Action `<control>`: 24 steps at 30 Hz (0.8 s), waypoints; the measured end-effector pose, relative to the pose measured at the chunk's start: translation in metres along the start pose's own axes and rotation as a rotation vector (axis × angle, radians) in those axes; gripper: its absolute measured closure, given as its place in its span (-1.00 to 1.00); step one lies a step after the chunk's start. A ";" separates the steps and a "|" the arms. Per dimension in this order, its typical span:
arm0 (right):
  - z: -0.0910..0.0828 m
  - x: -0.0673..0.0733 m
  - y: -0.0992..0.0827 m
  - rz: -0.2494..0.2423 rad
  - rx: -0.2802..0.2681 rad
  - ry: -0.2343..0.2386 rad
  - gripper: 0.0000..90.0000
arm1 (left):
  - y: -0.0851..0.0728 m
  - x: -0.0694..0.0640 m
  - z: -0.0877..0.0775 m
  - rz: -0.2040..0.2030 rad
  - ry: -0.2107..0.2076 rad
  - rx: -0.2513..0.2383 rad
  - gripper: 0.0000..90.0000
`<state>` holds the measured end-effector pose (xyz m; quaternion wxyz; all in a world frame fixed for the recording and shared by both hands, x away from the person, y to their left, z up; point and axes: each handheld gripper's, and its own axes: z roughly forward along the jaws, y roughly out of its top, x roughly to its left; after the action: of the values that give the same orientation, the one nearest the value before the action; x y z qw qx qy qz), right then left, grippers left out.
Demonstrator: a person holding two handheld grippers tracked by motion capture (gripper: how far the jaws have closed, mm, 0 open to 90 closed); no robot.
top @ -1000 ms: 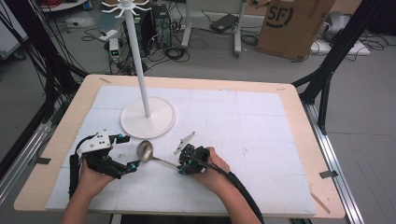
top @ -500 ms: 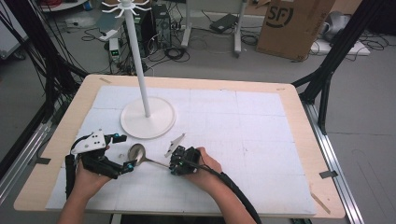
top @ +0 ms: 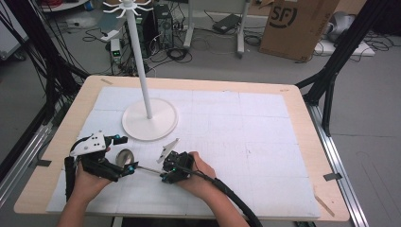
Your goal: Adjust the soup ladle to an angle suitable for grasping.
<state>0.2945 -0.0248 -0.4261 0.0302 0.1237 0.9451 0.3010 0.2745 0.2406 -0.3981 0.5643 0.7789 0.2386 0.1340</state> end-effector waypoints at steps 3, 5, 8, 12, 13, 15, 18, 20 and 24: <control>-0.011 0.001 -0.015 0.020 -0.001 -0.015 0.46 | 0.000 0.001 -0.001 -0.004 0.003 -0.002 -0.95; -0.019 0.000 -0.028 0.045 -0.004 -0.025 0.41 | -0.001 0.001 -0.001 -0.003 0.005 0.001 -0.95; -0.029 -0.001 -0.045 0.068 0.011 -0.033 0.39 | -0.001 0.001 -0.001 -0.002 0.006 0.003 -0.95; -0.039 -0.004 -0.060 0.085 0.013 -0.053 0.40 | 0.000 -0.001 0.001 -0.001 0.004 0.006 -0.95; -0.041 -0.005 -0.063 0.095 0.016 -0.064 0.40 | 0.000 -0.001 0.001 0.001 0.002 0.008 -0.95; -0.046 -0.009 -0.070 0.114 0.012 -0.072 0.40 | 0.000 -0.001 0.001 0.006 0.001 0.012 -0.95; -0.052 -0.015 -0.078 0.140 0.006 -0.086 0.40 | 0.000 -0.001 0.001 0.002 0.003 0.013 -0.95; -0.056 -0.020 -0.083 0.155 -0.004 -0.099 0.40 | -0.001 0.000 0.001 0.002 0.004 0.014 -0.95; -0.061 -0.030 -0.091 0.209 -0.026 -0.118 0.39 | -0.001 0.000 0.001 0.001 0.005 0.014 -0.95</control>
<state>0.2964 -0.1382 -0.4292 0.0558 0.2388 0.9196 0.3068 0.2751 0.2401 -0.3993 0.5580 0.7827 0.2408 0.1345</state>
